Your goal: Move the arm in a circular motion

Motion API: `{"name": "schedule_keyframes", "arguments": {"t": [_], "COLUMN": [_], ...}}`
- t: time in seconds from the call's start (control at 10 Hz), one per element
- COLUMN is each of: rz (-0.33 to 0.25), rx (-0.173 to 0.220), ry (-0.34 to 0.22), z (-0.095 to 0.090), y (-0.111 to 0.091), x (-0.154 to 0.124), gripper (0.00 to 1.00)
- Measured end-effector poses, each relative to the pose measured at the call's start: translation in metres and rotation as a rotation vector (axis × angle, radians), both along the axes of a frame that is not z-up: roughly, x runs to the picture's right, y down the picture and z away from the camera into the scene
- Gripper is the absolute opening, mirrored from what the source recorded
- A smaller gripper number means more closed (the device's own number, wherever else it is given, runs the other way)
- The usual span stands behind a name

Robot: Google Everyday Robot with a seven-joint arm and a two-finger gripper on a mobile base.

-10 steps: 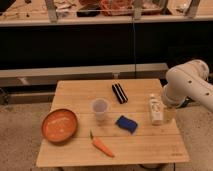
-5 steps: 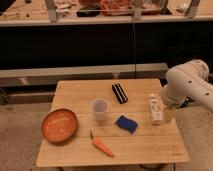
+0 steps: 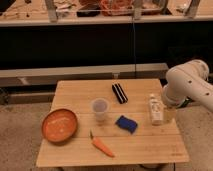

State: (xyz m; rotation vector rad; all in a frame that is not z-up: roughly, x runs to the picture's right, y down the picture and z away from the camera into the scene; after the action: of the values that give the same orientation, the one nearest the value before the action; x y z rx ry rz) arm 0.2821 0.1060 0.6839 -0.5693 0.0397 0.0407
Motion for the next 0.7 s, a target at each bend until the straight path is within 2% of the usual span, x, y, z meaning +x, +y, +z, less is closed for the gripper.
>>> {"name": "schedule_keyframes", "arguments": {"t": [0.5,0.7], "rz": [-0.026,-0.05], "rx": [-0.005,-0.008], "ry": [-0.022,-0.034], "z": [-0.014,-0.015], "y": [0.013,0.012], "x": [-0.067,-0.08], "gripper": [0.8,0.8]}}
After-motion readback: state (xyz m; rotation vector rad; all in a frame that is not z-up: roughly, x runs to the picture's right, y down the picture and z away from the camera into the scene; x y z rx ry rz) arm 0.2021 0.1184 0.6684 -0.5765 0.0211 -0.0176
